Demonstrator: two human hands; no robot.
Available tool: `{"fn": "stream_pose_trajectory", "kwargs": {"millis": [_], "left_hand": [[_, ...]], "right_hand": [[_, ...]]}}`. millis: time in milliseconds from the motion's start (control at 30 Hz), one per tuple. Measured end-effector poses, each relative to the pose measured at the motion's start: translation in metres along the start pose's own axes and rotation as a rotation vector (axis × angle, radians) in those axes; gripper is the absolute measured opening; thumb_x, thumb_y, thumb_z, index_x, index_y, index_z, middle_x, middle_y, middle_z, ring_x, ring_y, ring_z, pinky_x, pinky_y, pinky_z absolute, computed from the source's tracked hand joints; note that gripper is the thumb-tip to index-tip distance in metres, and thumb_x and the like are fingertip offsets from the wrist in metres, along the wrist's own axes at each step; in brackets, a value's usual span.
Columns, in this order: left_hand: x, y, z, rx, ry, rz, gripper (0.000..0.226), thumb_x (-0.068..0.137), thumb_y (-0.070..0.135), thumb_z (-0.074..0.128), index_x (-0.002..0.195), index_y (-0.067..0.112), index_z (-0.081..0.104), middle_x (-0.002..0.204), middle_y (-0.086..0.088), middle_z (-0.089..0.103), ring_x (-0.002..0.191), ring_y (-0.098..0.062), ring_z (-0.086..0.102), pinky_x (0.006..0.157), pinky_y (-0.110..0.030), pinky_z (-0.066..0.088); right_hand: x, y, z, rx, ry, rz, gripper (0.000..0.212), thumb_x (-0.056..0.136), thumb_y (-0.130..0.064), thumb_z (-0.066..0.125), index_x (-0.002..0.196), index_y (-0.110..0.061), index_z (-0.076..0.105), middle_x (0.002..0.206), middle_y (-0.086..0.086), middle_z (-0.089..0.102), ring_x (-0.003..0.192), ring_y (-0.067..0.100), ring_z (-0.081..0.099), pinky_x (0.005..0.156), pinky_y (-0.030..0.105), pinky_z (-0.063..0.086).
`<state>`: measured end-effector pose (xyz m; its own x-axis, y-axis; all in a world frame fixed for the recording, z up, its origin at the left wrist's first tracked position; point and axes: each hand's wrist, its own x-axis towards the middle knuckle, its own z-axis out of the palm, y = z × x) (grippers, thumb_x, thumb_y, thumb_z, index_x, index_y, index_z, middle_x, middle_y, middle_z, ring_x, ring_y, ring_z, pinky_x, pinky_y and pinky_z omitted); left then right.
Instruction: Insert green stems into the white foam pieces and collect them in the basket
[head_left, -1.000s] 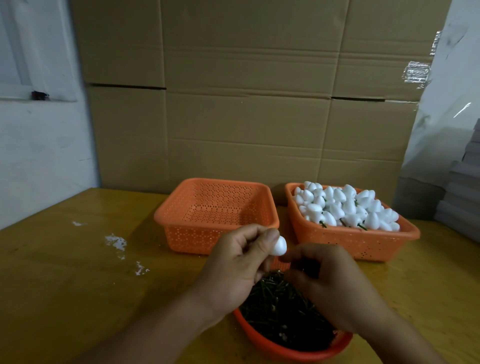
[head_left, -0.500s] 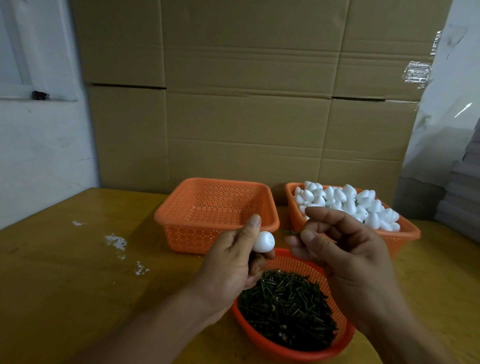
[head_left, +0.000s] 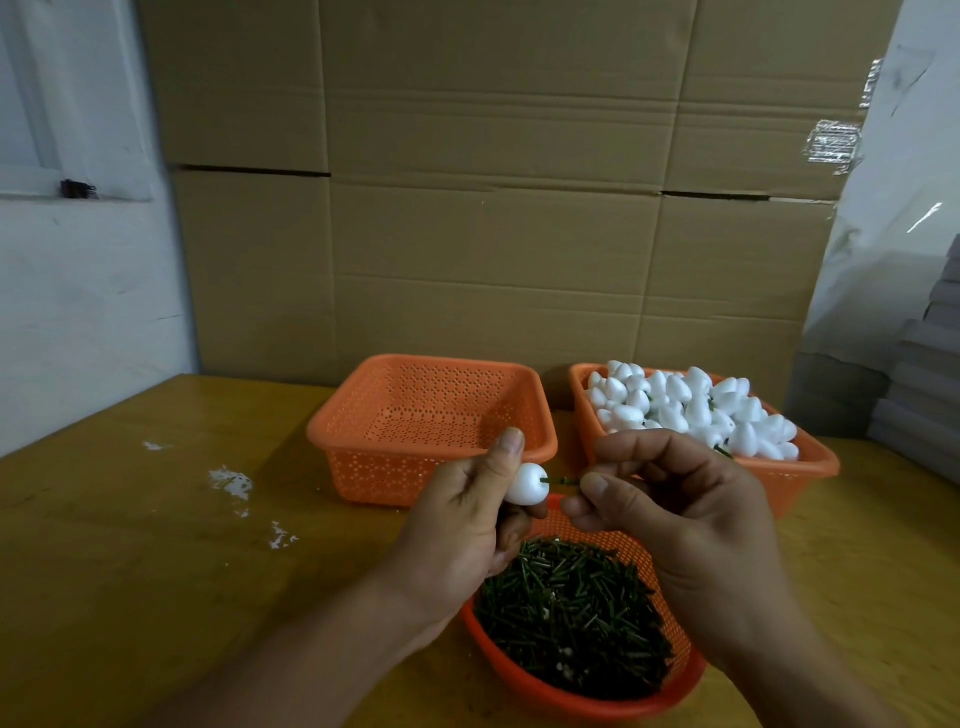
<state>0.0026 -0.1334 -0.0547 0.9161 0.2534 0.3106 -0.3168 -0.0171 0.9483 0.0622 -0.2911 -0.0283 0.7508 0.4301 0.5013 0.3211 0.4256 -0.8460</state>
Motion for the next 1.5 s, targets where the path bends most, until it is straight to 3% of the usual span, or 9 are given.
{"fn": "stream_pose_trajectory", "kwargs": {"millis": [100,233,500,667,800,933,1100,1300,1500], "left_hand": [[0.000,-0.001,0.000,0.022,0.003,0.025,0.059,0.090,0.062,0.046,0.071,0.008,0.063,0.048,-0.003,0.039,0.040,-0.011,0.035,0.041,-0.020,0.030],[0.001,-0.002,0.000,0.025,0.008,0.044,0.055,0.090,0.062,0.046,0.065,0.016,0.063,0.048,-0.004,0.039,0.039,-0.010,0.034,0.040,-0.019,0.030],[0.000,-0.002,0.000,0.034,0.030,0.042,0.065,0.087,0.063,0.048,0.069,0.000,0.056,0.048,-0.003,0.035,0.040,-0.010,0.031,0.039,-0.019,0.028],[-0.001,0.002,0.003,0.078,0.058,0.076,0.052,0.092,0.056,0.046,0.053,0.024,0.061,0.044,0.003,0.038,0.038,-0.005,0.033,0.040,-0.016,0.030],[-0.001,0.003,0.004,0.093,0.074,0.085,0.055,0.096,0.049,0.045,0.050,0.024,0.063,0.040,0.008,0.046,0.036,0.000,0.039,0.041,-0.013,0.033],[-0.001,0.002,0.003,0.097,0.085,0.100,0.052,0.093,0.050,0.049,0.050,0.023,0.062,0.041,0.007,0.042,0.037,-0.005,0.037,0.042,-0.017,0.033],[0.000,0.000,0.001,0.135,0.092,0.148,0.060,0.089,0.054,0.054,0.059,0.002,0.054,0.042,-0.007,0.042,0.036,-0.014,0.037,0.041,-0.021,0.034],[-0.001,0.003,0.000,0.079,0.086,0.120,0.053,0.085,0.055,0.060,0.069,0.005,0.066,0.047,-0.004,0.053,0.037,-0.014,0.045,0.038,-0.020,0.035],[-0.001,0.000,-0.002,0.030,0.053,0.135,0.038,0.083,0.053,0.075,0.079,0.015,0.075,0.056,-0.002,0.054,0.048,-0.013,0.049,0.044,-0.021,0.038]], "right_hand": [[-0.002,0.002,0.002,-0.070,0.007,-0.044,0.019,0.067,-0.003,0.072,0.086,-0.003,0.070,0.070,0.016,0.072,0.063,0.030,0.074,0.060,0.028,0.061],[-0.005,0.004,0.003,-0.195,-0.008,-0.118,0.017,0.071,-0.008,0.074,0.088,-0.009,0.072,0.071,0.013,0.073,0.062,0.021,0.074,0.061,0.023,0.058],[-0.009,0.008,0.003,-0.466,-0.016,-0.252,0.017,0.076,-0.018,0.076,0.093,-0.021,0.074,0.074,-0.002,0.074,0.066,0.014,0.074,0.063,0.028,0.061],[-0.010,0.008,0.004,-0.560,-0.019,-0.328,0.021,0.078,-0.007,0.081,0.093,-0.021,0.075,0.074,-0.007,0.074,0.066,0.012,0.073,0.060,0.030,0.061],[-0.012,0.009,0.006,-0.532,-0.043,-0.299,0.022,0.078,0.000,0.080,0.092,-0.016,0.076,0.073,-0.004,0.075,0.065,0.012,0.073,0.059,0.034,0.061],[-0.013,0.009,0.007,-0.518,-0.059,-0.277,0.024,0.079,0.003,0.079,0.092,-0.017,0.077,0.073,-0.004,0.075,0.065,0.013,0.074,0.060,0.037,0.061],[-0.012,0.011,0.007,-0.488,-0.056,-0.247,0.025,0.079,0.001,0.080,0.090,-0.020,0.078,0.072,-0.004,0.075,0.064,0.014,0.073,0.060,0.032,0.061],[-0.009,0.013,0.002,-0.550,-0.029,-0.185,0.010,0.081,-0.024,0.078,0.088,-0.031,0.076,0.068,-0.006,0.073,0.057,0.018,0.068,0.053,0.042,0.057],[-0.010,0.018,0.003,-0.590,-0.035,-0.149,0.016,0.086,-0.015,0.077,0.084,-0.030,0.074,0.060,-0.004,0.068,0.050,0.019,0.061,0.047,0.035,0.049]]}}
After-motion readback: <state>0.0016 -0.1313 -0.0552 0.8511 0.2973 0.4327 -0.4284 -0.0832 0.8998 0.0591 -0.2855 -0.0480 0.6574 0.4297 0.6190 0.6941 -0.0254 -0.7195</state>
